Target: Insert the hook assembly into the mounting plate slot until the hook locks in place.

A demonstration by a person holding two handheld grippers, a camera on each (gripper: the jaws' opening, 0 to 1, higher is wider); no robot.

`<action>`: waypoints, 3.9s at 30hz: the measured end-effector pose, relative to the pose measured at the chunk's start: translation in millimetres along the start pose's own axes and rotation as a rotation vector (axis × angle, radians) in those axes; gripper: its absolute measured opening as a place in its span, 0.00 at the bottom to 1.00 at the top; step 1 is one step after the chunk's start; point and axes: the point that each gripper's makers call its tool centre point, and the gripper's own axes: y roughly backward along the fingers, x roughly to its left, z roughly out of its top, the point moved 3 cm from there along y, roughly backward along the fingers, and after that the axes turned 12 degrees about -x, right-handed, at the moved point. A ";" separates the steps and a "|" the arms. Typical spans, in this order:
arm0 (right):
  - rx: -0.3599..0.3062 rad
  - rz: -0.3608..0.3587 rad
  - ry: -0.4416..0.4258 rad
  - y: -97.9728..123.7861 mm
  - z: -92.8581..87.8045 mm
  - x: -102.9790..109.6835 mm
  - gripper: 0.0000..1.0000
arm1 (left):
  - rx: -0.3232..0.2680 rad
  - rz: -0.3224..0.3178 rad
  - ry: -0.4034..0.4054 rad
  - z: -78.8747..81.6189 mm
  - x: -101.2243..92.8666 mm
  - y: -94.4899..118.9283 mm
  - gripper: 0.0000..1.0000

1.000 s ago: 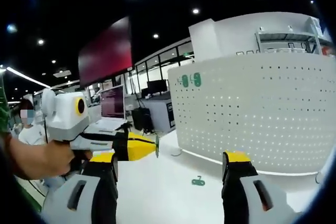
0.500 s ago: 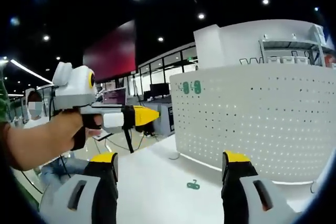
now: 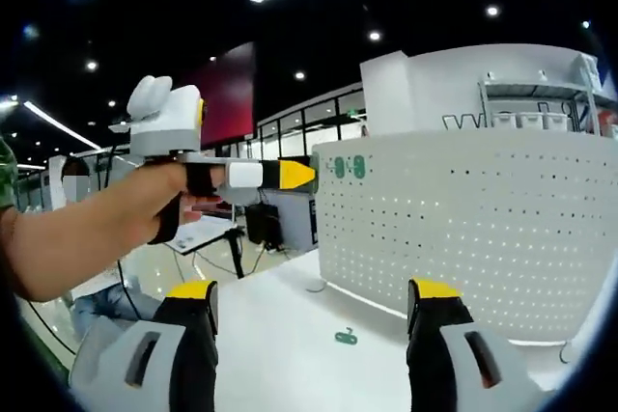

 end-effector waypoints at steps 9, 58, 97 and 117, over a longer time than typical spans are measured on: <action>-0.022 -0.003 -0.006 -0.1 3.4 -14.2 0.82 | -0.042 0.041 -0.046 24.2 10.2 -45.8 0.03; -0.103 -0.048 0.038 1.7 47.1 -47.1 0.82 | -0.110 0.178 -0.039 -8.3 39.5 -138.5 0.03; -0.177 0.031 0.032 41.6 90.7 -95.1 0.83 | -0.077 0.194 -0.069 -26.1 44.7 -146.2 0.03; -0.172 0.003 0.038 47.5 90.9 -105.4 0.83 | -0.069 0.196 -0.073 -32.6 49.6 -153.7 0.03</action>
